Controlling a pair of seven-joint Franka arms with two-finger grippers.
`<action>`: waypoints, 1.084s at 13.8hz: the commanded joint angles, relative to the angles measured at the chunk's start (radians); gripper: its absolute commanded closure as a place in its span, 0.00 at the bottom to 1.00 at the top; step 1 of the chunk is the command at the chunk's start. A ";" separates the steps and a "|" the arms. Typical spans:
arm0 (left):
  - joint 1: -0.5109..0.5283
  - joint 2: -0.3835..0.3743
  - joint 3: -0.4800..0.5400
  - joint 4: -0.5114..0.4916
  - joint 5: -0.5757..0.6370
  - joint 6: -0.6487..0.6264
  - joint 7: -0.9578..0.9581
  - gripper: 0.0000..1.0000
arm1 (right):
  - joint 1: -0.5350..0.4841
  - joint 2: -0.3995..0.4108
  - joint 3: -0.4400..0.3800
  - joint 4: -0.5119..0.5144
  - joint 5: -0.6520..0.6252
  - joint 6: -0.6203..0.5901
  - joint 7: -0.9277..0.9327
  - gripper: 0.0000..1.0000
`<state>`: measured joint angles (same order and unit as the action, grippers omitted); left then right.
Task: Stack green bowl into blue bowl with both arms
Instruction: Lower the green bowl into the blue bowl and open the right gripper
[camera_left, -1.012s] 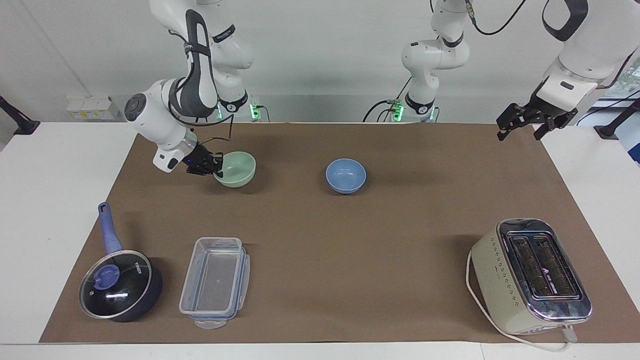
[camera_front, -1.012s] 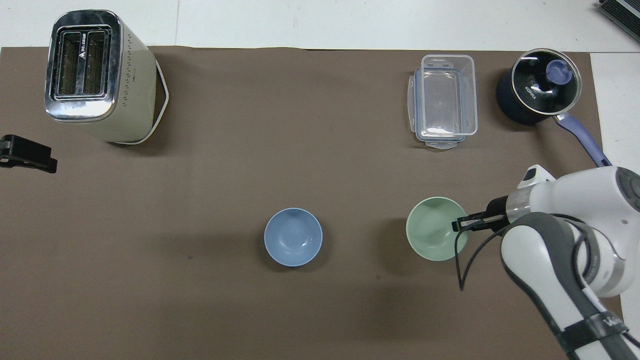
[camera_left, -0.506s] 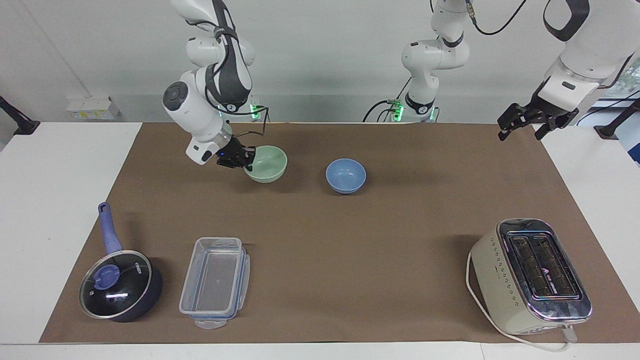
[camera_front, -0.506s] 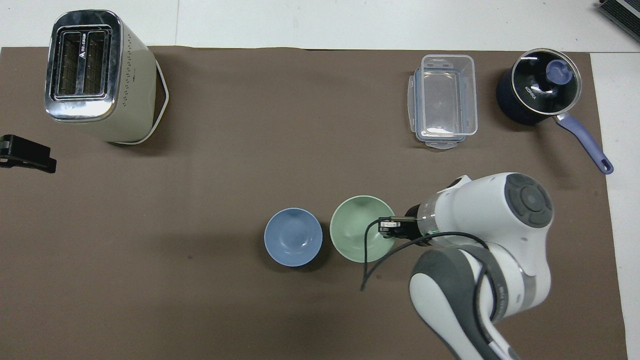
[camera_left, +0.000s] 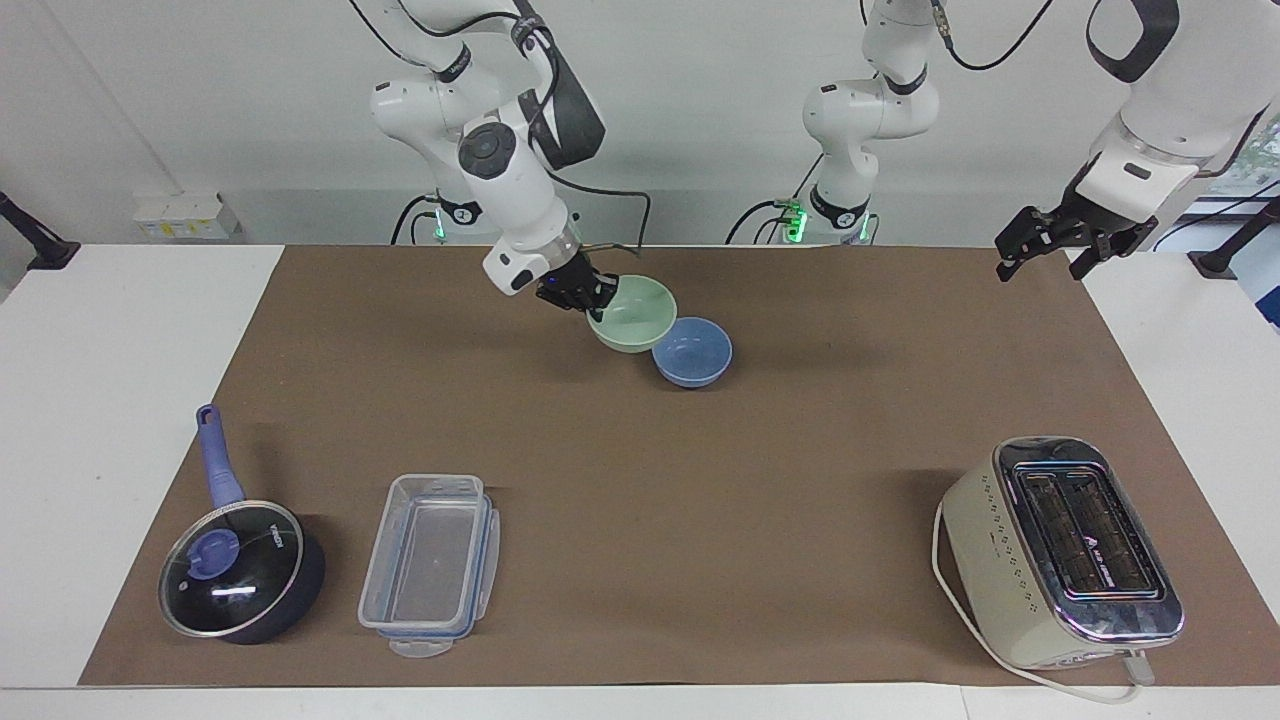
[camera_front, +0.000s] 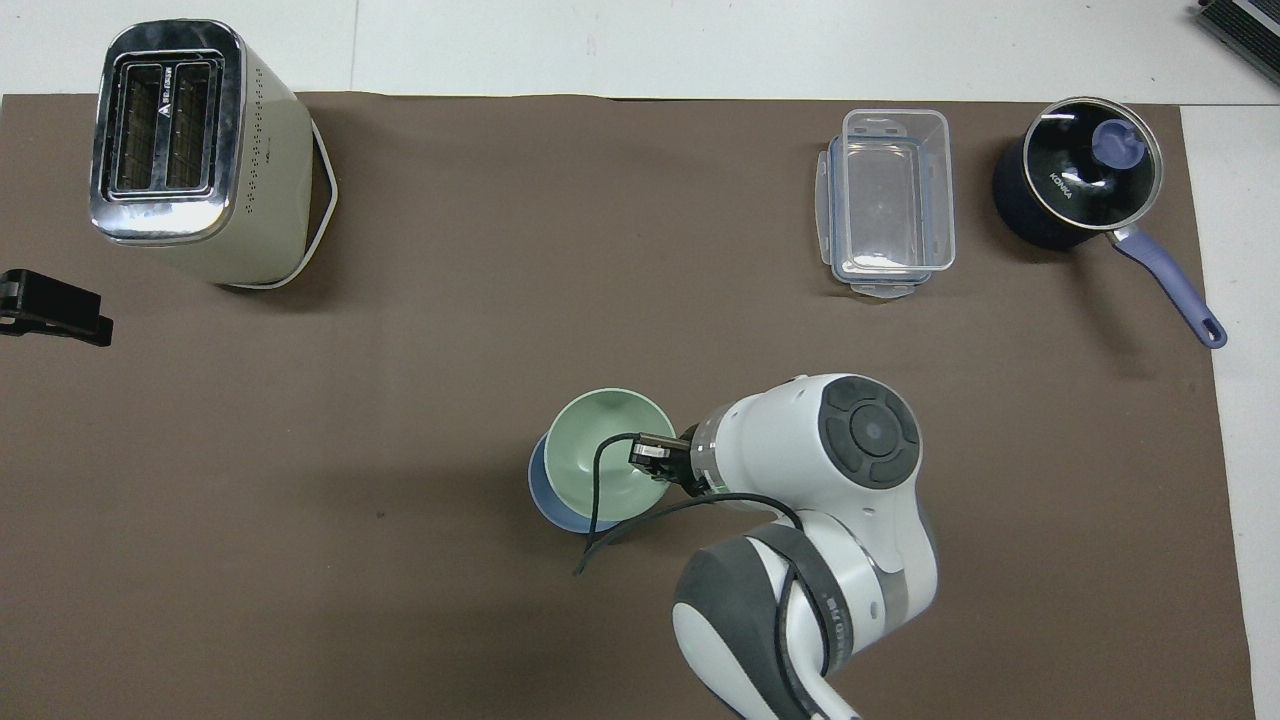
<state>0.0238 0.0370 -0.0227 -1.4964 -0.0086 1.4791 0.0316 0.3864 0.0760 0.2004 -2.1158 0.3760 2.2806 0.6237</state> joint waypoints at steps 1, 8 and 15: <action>0.015 -0.009 -0.010 -0.007 0.016 0.010 0.004 0.00 | 0.005 0.033 -0.006 0.025 0.018 0.020 0.018 1.00; 0.015 -0.009 -0.010 -0.007 0.016 0.010 0.004 0.00 | 0.075 0.044 -0.006 -0.039 0.023 0.080 0.050 1.00; 0.015 -0.009 -0.010 -0.007 0.016 0.010 0.004 0.00 | 0.075 0.062 -0.006 -0.061 0.023 0.148 0.041 1.00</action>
<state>0.0239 0.0370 -0.0227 -1.4964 -0.0086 1.4791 0.0316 0.4598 0.1352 0.1970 -2.1692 0.3762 2.4037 0.6726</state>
